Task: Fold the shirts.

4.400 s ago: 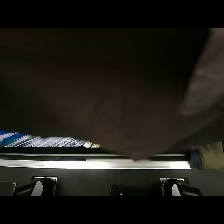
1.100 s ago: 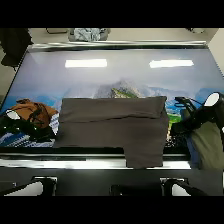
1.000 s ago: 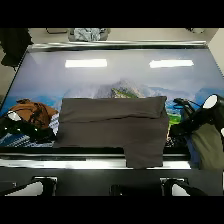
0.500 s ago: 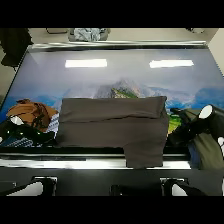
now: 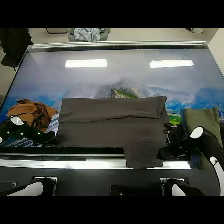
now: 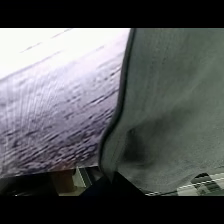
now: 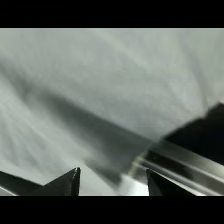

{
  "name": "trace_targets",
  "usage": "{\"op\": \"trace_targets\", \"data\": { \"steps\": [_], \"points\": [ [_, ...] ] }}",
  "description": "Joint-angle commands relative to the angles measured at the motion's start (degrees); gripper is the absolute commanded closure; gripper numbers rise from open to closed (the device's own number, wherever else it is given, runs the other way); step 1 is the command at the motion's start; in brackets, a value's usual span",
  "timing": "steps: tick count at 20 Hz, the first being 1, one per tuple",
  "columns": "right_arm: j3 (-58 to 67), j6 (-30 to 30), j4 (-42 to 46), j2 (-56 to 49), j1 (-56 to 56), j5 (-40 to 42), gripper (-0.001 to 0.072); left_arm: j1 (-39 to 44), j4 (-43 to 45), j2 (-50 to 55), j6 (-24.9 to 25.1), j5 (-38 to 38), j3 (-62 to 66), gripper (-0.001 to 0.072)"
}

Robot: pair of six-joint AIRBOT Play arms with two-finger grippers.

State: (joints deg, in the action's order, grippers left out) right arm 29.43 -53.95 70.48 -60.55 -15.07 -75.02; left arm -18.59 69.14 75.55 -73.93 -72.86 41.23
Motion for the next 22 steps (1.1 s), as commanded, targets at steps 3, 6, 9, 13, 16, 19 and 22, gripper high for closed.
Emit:
{"op": "trace_targets", "data": {
  "steps": [3, 6, 9, 13, 16, 19, 22],
  "points": [
    [-1.77, 1.33, -8.15, 0.26, -0.02, 7.91, 0.0350, 0.00, -0.42, -0.04, 0.33, 0.33, -0.02, 0.0678],
    [-1.64, 3.02, -9.14, 0.33, -0.02, 6.36, 0.0656, 0.00, -0.42, -0.07, 0.33, 0.11, -0.02, 0.0678],
    [0.09, 6.36, -8.79, 3.21, -0.02, 2.58, 0.0657, -0.02, -1.62, -2.89, 2.51, 0.50, 1.20, 0.0681],
    [8.59, 5.11, -8.72, 11.21, -0.02, 1.20, 0.0661, 0.00, -2.86, -12.48, -0.98, 0.48, 7.41, 0.0684],
    [16.59, 0.11, -8.83, 11.43, 0.04, 5.79, 0.0663, 1.73, -3.37, -12.83, -3.26, 1.66, 12.81, 0.0685],
    [22.56, -0.09, -11.30, 4.33, 0.04, 13.46, 0.0663, 3.85, -3.45, -7.04, -5.79, 5.90, 18.86, 0.0684],
    [27.89, 0.59, -18.16, -6.54, 0.04, 19.96, 0.0663, 4.52, -7.91, 3.58, -6.23, 5.86, 27.85, 0.0684]
  ]
}}
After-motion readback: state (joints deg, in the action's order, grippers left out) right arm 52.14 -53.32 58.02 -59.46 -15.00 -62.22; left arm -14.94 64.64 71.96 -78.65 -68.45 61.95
